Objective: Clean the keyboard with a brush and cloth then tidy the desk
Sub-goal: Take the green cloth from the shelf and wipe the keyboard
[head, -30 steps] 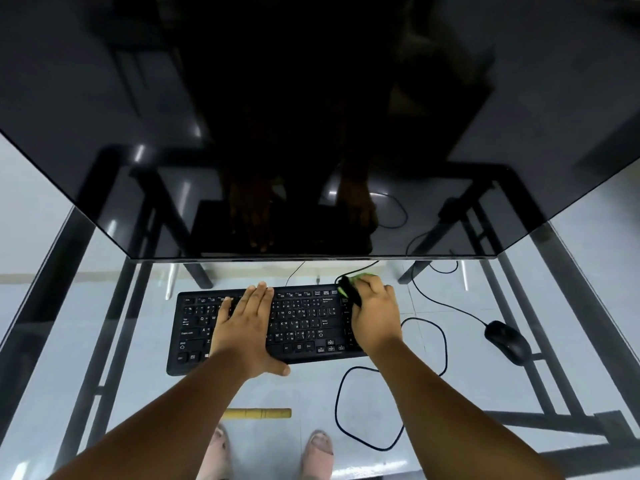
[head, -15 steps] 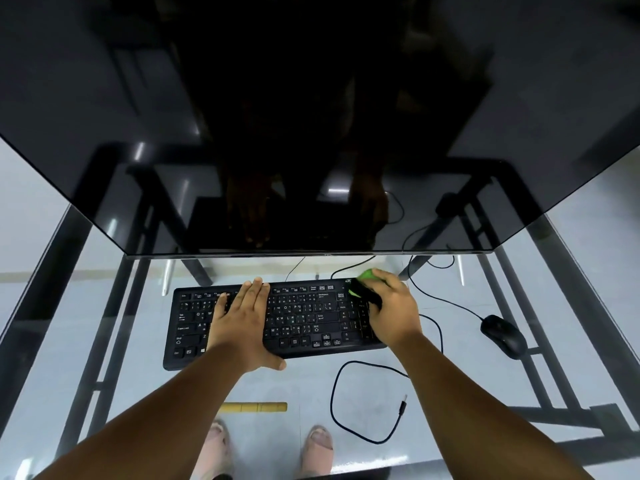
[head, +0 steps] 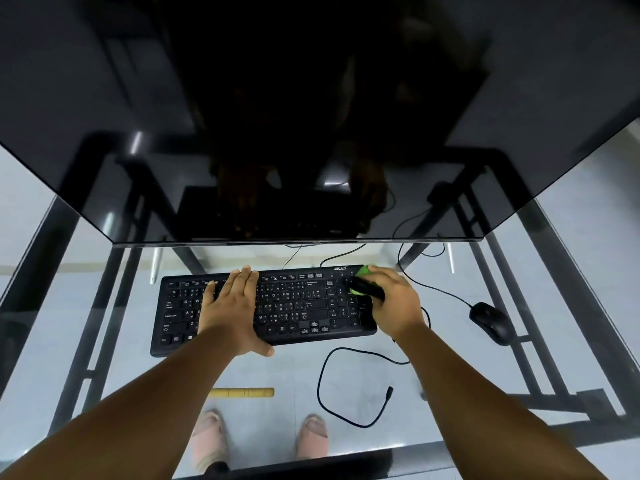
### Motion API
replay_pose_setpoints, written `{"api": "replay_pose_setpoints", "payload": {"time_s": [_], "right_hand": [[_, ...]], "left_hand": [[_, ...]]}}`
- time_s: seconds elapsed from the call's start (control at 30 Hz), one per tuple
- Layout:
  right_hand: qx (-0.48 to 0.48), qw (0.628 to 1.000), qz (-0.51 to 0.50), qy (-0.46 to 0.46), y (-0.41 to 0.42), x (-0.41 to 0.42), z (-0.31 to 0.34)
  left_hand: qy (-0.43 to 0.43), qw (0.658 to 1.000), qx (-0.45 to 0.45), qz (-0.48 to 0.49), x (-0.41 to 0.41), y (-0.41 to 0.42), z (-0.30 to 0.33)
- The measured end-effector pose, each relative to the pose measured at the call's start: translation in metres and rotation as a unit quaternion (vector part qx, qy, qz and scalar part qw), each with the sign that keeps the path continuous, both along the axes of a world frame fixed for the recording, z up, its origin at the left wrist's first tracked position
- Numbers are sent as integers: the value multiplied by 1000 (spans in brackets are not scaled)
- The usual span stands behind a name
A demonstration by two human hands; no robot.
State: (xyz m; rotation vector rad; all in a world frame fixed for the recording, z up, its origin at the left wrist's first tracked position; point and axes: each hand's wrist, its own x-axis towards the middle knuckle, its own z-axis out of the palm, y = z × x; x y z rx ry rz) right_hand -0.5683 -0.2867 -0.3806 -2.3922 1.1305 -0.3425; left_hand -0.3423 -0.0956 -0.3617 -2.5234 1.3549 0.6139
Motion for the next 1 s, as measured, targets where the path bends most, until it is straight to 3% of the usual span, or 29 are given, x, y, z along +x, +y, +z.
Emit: {"api": "replay_pose_setpoints", "payload": {"time_s": [0.37, 0.73, 1.0], "right_hand": [[-42, 996, 71, 11, 38, -65, -13], [-97, 969, 225, 43, 69, -15, -6], [-100, 987, 121, 31, 45, -64, -10]], "left_hand": [[5, 1000, -7, 5, -2, -1, 0], [4, 1000, -7, 5, -3, -1, -1], [4, 1000, -9, -1, -2, 1, -5]]}}
